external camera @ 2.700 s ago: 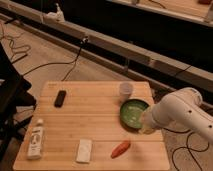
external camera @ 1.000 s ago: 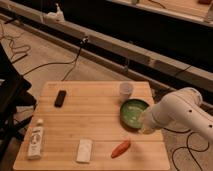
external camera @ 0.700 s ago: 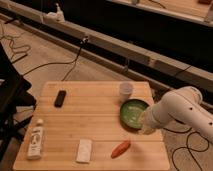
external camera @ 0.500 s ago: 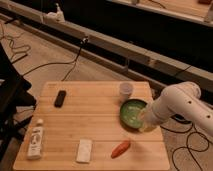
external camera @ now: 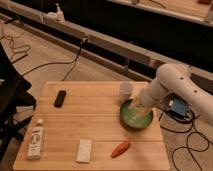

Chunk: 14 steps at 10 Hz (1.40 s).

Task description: Place the bottle in the ceramic bowl

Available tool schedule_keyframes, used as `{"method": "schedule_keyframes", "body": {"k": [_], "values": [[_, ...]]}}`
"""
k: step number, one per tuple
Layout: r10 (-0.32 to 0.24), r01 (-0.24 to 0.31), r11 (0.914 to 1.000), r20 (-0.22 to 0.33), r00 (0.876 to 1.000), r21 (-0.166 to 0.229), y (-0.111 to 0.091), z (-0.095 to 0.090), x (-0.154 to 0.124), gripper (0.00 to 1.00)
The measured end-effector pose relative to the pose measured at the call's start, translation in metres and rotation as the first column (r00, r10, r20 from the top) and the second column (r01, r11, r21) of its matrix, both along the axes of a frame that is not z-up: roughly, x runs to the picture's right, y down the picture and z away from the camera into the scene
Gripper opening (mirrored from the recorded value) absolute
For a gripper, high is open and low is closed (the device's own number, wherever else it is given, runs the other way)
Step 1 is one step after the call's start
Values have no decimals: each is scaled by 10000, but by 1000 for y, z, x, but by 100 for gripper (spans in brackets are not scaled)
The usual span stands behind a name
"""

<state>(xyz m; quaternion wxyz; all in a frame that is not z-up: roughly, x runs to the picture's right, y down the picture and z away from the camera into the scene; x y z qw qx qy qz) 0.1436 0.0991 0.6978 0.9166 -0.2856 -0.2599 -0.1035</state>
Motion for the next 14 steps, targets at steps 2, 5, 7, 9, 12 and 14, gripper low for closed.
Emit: {"method": "schedule_keyframes", "body": {"k": [2,5,7,9,12,14], "values": [[-440,427,9989,895,9950,167,-5,0,-33,44],[-433,421,9990,888,9951,155,-4,0,-32,44],[-452,439,9989,852,9953,176,-4,-1,-31,37],[-1141,1109,9930,845,9899,412,-6,-7,-36,34],[-2850,2693,9547,1285,9499,1264,-6,-11,-85,63],[-3748,3475,9233,1861,9082,1637,1,-7,-126,78]]}}
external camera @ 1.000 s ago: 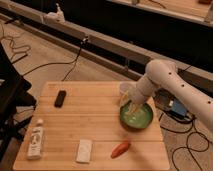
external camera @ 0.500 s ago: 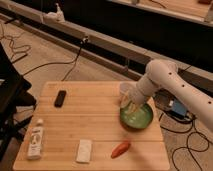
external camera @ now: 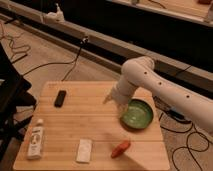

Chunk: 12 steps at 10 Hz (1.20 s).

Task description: Place the bottle in the ceramic bowl

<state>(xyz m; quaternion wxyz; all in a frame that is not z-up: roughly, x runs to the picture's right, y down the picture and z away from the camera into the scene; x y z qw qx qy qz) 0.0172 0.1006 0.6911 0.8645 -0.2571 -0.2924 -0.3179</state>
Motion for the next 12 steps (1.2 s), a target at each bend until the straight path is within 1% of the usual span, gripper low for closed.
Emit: {"method": "schedule_keyframes", "body": {"k": [1,2,3,4,5,6,7,11,12], "values": [[-431,431,9991,411,9982,-6,6,5,-24,79],[-714,718,9974,755,9946,-31,10,9,-43,79],[-1009,1026,9947,1171,9880,-89,15,13,-65,79],[-1449,1508,9883,1714,9745,-224,26,17,-92,79],[-1663,1761,9839,2042,9647,-308,33,17,-107,79],[-1956,2126,9762,2499,9483,-429,43,17,-124,79],[-2225,2460,9680,2860,9320,-487,50,12,-135,79],[-2226,2466,9678,2862,9320,-505,50,12,-135,79],[-2184,2432,9684,2835,9338,-553,50,13,-134,79]]}}
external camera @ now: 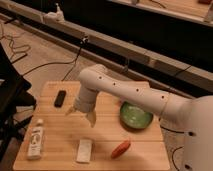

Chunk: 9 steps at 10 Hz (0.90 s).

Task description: Place the bottle in the ceramic bowl

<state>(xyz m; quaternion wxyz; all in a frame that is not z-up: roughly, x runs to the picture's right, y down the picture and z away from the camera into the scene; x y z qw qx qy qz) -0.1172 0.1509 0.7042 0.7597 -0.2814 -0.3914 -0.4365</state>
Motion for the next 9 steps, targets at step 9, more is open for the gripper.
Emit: {"method": "schedule_keyframes", "body": {"k": [9], "values": [[-954,1170,9895,2234,9700,-852,30,66,-114,79]]}}
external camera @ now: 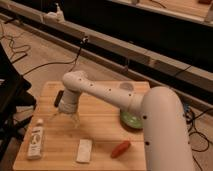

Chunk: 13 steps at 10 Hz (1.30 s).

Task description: Place the bottle in the ceramic bowl

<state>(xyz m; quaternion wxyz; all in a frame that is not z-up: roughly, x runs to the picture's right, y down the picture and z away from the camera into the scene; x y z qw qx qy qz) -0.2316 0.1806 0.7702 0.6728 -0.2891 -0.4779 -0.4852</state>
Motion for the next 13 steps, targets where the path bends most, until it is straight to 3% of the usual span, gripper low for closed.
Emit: {"method": "schedule_keyframes", "body": {"k": [2,5,9,11,13], "values": [[-458,462,9989,769,9960,-33,1,3,-37,79],[-1032,1054,9944,1867,9770,-19,8,-8,-98,79],[-1136,1170,9931,1884,9755,-68,11,-9,-102,79],[-1239,1300,9911,1589,9795,-288,19,-6,-97,79],[-1427,1513,9877,1672,9755,-400,30,-5,-108,79]]}}
